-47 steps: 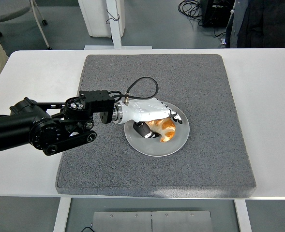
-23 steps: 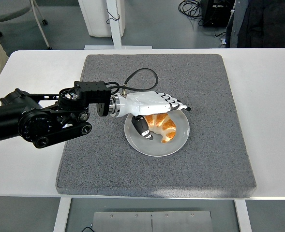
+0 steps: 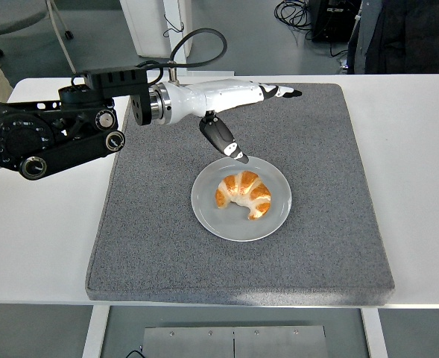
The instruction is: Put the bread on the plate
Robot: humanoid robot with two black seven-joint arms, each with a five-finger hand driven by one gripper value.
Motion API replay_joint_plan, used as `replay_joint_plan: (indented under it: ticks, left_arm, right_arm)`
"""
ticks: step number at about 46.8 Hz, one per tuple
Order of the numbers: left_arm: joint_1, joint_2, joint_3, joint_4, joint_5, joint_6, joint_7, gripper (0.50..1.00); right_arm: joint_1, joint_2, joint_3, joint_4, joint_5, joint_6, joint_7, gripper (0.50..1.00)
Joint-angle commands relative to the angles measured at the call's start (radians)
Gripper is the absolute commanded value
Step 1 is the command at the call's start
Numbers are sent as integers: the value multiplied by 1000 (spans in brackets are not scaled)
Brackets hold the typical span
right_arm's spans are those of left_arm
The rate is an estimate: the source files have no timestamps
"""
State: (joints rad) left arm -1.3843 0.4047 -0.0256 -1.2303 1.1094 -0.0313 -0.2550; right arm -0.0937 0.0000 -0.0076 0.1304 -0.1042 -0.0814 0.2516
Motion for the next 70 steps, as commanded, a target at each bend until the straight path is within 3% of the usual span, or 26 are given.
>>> replay_joint_plan:
  ticks: [1,7,15,21,25,31,41,58,70]
  left_arm:
    - [-2,13,-25,0,-46,-2,0,992]
    - [-2,45,-72,0,-101,-9,3,992]
    - [11,105,-172,0,-239,-59,6,992]
    - [14,141,-201,0,-353,-65,10,992]
    - [16,160,-206,0,-407,-64,8,992]
    - [21,181,-209,5,-523,-59,6,992]
    - [67,186,-267,35,-689,-53,11,992]
    - [168,74,-382,202,-921,-19,13,992]
    - [248,-50,-527,383,-944,-88,14,992]
  right_arm:
    - [0,0,0,0,0,0,0,1000]
    - [0,0,0,0,0,0,0,1000]
    - [2,0,-9,0,-2,-1,0,1000]
    - [130,0,-3,-3,-5,-1,0,1000]
    - [157,0,3,-2,-5,-1,0,1000]
    - [134,0,-5,0,-5,0,0,1000]
    - [22,0,-6,-2,-3,-1,0,1000]
    - [5,0,-8,0,-5,-1,0,1000]
    - [5,0,-6,0,-3,0,0,1000]
